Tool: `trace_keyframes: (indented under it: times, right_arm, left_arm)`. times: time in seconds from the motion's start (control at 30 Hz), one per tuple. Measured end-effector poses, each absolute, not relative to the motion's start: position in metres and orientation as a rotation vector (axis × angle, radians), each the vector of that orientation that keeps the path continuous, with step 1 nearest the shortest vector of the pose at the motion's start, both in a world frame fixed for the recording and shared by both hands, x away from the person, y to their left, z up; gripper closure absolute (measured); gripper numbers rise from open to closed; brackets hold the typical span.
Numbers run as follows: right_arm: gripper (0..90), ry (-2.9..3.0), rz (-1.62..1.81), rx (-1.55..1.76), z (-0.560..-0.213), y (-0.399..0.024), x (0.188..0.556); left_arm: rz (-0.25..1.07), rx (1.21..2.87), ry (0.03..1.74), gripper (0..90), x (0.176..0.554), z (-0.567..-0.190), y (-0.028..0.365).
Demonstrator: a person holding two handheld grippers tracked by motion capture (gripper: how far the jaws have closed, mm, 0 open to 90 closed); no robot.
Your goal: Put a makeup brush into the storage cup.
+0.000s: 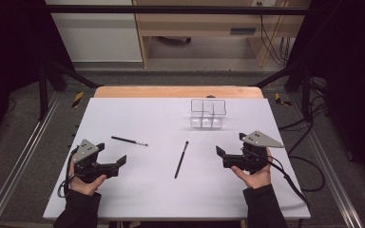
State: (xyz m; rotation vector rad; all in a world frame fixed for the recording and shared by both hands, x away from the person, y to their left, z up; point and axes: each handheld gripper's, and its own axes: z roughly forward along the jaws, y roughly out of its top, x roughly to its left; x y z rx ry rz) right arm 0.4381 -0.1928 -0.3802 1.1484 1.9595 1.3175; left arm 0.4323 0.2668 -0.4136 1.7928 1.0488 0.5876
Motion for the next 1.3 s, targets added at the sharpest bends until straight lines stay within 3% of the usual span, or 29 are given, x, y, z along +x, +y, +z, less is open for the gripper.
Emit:
trace_keyframes:
  times: [1.3]
  right_arm:
    - [10.1,2.086,1.267,1.175,-0.402,-0.107,0.472]
  left_arm:
    - [0.593,1.792,1.038,3.5,0.431,-0.412,0.266]
